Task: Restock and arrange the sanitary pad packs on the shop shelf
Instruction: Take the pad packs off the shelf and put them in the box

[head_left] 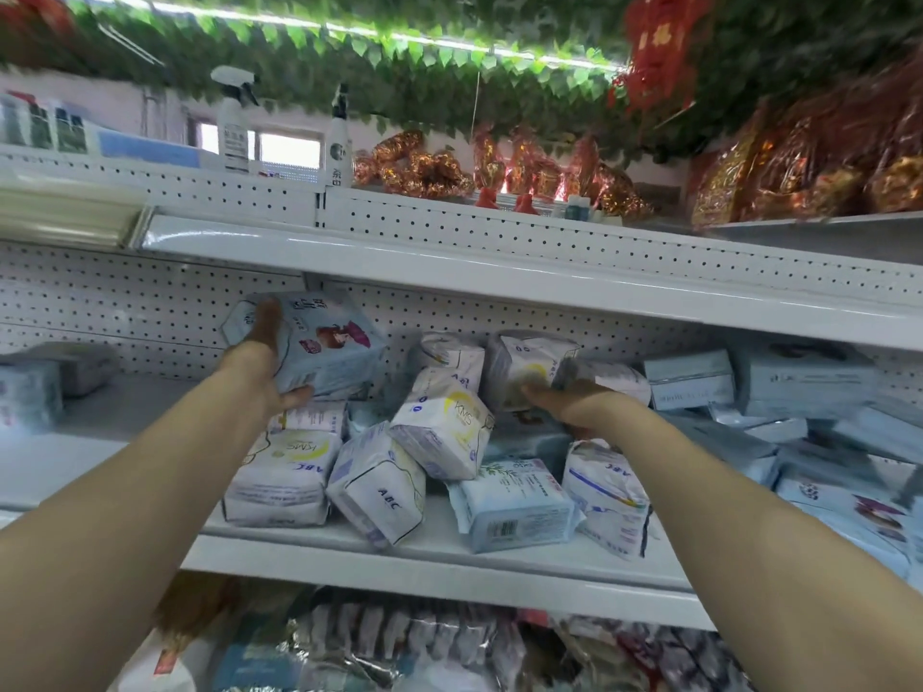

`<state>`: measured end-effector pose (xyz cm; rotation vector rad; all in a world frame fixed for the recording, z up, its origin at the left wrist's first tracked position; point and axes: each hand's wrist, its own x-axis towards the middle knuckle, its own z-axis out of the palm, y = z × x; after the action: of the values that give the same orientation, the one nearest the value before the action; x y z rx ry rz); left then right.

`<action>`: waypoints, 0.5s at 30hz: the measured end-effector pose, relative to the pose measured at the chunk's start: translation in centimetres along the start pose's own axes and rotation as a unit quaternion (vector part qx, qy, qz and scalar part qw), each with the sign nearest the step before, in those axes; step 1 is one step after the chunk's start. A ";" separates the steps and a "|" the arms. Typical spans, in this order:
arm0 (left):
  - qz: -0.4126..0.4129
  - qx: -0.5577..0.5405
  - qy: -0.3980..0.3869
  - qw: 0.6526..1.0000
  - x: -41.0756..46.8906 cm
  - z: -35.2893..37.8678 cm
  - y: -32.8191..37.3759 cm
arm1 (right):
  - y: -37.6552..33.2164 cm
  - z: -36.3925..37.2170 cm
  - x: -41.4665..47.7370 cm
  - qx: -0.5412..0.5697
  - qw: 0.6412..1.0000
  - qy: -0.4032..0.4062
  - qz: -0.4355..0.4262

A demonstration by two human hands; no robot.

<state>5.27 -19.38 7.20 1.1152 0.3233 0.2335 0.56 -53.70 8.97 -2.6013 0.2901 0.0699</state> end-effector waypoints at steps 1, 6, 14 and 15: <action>-0.004 -0.011 0.000 1.000 -0.1 -0.2 0.0 | 0.0 -0.1 0.1 0.012 1.000 -0.009 0.004; -0.004 -0.017 0.002 1.000 -2.5 -0.2 -0.1 | -0.2 -0.4 0.2 0.110 0.992 -0.061 0.021; -0.048 -0.018 0.022 0.998 -3.8 0.1 -1.8 | -1.6 1.1 0.4 0.202 0.979 -0.034 0.004; -0.053 -0.016 0.026 0.998 -3.6 0.1 -2.1 | -1.8 1.3 0.5 0.195 0.980 -0.033 0.003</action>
<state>2.01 -21.63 5.85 1.0595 0.4224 0.1736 1.48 -51.63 8.68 -2.2044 0.2589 0.0918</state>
